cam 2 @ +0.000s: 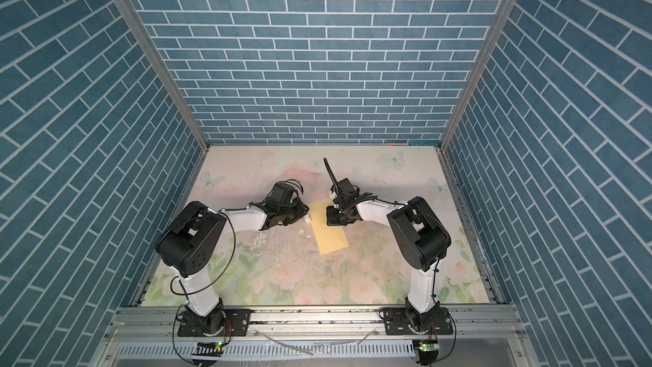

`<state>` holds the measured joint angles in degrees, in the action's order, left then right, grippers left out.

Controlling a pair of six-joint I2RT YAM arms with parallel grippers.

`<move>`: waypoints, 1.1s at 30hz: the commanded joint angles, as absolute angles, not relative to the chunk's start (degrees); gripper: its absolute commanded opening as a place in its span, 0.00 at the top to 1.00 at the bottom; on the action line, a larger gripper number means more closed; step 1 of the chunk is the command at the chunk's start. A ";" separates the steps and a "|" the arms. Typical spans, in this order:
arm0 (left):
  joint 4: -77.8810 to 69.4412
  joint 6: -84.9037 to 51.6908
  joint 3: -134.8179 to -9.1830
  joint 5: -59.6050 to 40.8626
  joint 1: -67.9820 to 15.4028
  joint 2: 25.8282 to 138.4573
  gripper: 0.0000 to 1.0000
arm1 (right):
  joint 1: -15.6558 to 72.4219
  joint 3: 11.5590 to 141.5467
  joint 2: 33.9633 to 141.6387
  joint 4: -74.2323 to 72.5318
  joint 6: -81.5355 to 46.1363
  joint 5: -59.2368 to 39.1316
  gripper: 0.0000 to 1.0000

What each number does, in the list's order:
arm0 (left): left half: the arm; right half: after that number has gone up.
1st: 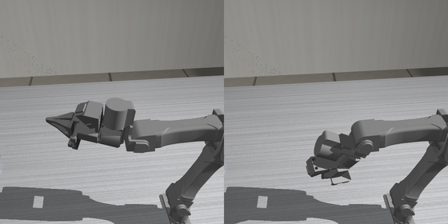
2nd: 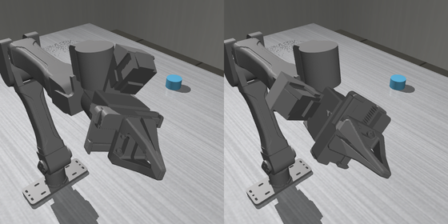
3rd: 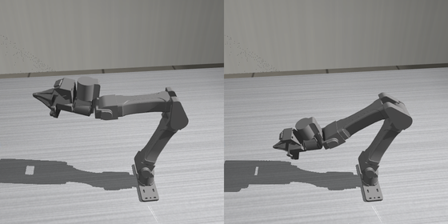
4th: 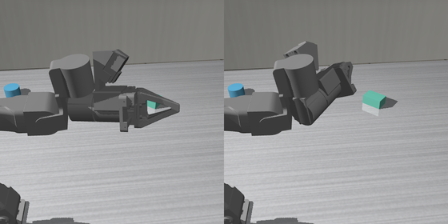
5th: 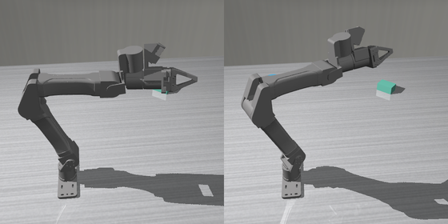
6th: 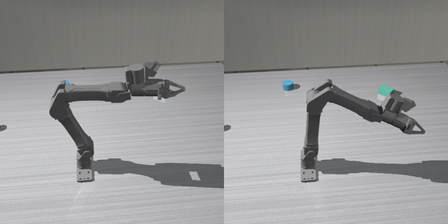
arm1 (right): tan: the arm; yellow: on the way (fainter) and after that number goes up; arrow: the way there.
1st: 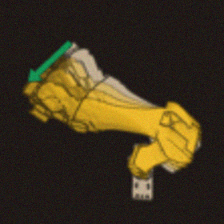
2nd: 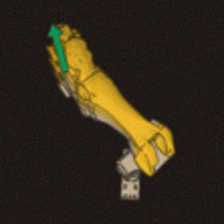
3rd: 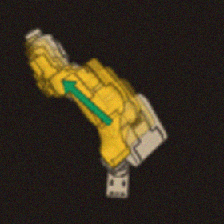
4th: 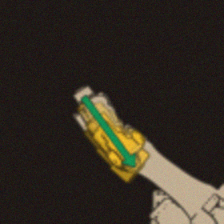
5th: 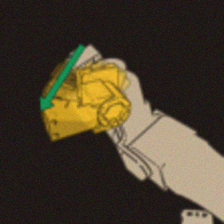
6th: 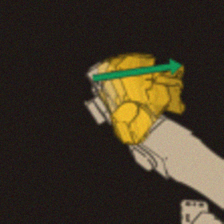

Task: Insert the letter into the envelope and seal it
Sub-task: 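Press the right gripper tips along the envelope flap to seal it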

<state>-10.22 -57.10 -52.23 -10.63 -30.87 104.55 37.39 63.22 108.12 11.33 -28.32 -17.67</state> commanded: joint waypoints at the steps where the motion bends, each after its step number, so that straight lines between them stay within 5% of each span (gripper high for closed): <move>1: -10.66 -56.16 -53.35 -11.14 -31.79 103.07 1.00 | 37.80 65.60 109.84 13.85 -30.05 -16.88 1.00; 18: -9.43 -56.09 -56.95 -10.42 -33.55 111.51 1.00 | 39.56 67.16 113.20 14.89 -30.41 -16.90 1.00; 33: -8.60 -55.23 -55.62 -7.99 -33.49 111.80 1.00 | 37.27 54.80 106.38 14.09 -31.10 -16.43 1.00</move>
